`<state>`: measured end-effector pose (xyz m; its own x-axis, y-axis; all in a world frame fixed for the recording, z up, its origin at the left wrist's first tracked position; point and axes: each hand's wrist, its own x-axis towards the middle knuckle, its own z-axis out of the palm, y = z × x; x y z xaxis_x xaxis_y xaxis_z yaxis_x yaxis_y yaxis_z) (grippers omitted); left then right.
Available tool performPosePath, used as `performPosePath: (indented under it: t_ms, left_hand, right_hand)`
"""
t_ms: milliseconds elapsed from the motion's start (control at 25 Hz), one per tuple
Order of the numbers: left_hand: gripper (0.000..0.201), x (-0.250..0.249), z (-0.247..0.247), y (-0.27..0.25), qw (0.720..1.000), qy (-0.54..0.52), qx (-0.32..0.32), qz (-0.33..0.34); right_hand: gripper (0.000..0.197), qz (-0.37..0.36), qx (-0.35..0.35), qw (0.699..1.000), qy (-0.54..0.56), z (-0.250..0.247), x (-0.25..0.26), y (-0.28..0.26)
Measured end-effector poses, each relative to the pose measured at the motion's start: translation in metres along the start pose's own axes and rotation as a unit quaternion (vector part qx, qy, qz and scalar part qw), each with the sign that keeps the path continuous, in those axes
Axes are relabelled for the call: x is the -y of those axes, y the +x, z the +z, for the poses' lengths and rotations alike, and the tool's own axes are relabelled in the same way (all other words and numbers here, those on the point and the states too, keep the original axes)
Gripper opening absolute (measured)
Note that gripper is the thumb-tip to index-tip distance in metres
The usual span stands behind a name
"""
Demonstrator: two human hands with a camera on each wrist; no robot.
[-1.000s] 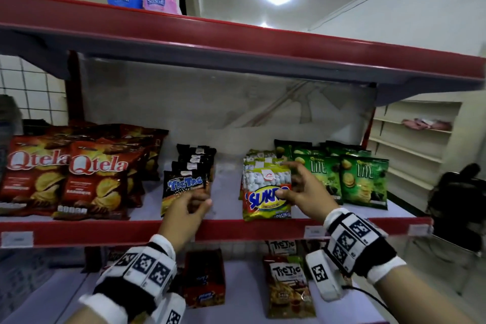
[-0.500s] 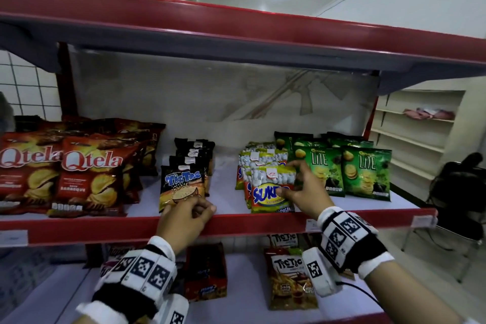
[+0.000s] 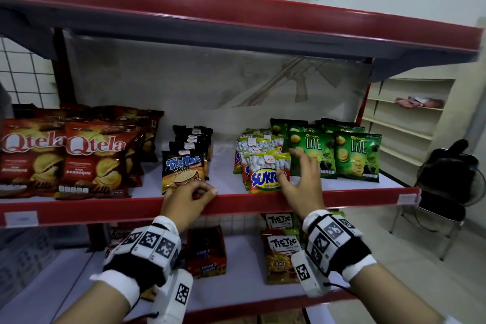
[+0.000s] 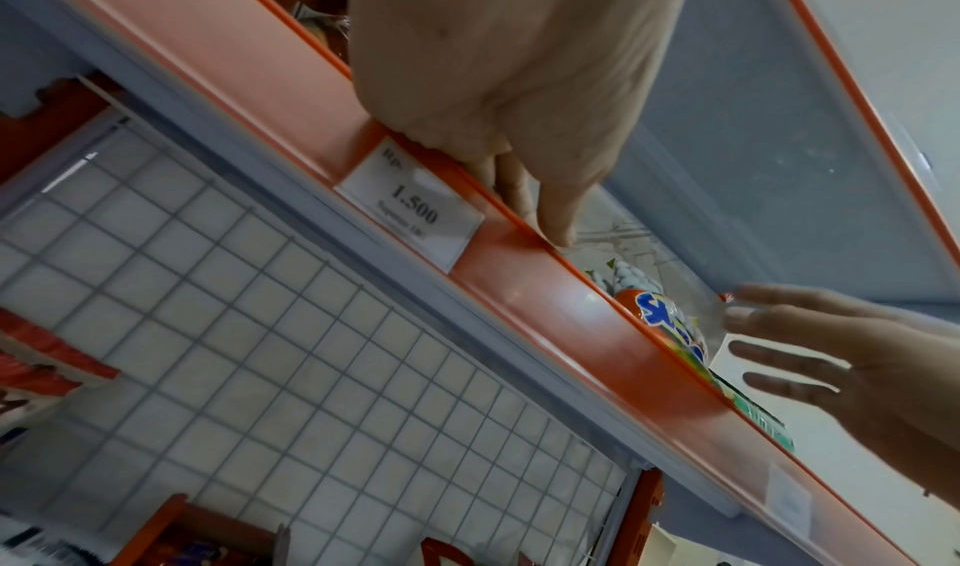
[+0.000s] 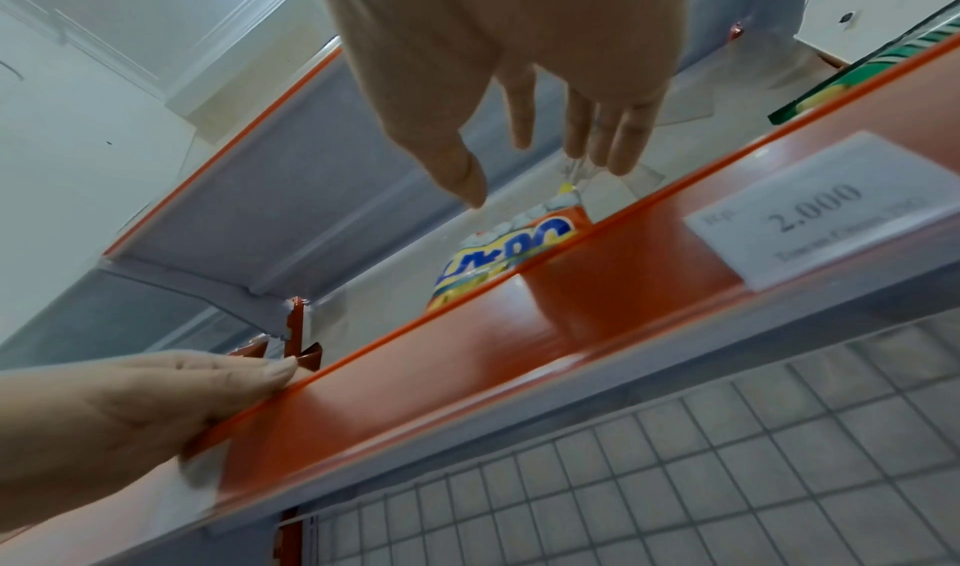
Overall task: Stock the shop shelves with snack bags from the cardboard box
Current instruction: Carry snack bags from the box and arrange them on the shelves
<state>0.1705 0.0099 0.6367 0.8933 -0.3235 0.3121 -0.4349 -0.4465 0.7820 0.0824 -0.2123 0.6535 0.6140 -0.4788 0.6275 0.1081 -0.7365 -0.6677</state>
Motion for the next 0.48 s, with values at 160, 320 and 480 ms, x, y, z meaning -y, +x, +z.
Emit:
performPosePath:
  t_ms: [160,320,480]
  left_hand:
    - [0.006,0.004,-0.003,-0.014,0.995,-0.068,-0.052,0.046]
    - [0.003,0.024,0.002,-0.057,0.985,-0.064,-0.135,0.081]
    - [0.006,0.06,0.023,-0.094,0.995,-0.065,-0.06,0.055]
  right_hand:
    - [0.025,-0.081,-0.045,0.995,0.04,0.0,0.022,-0.038]
    - [0.007,-0.056,-0.029,0.996,0.065,0.009,0.025,-0.082]
    - [0.007,-0.041,-0.023,0.997,0.063,0.025,0.014,-0.131]
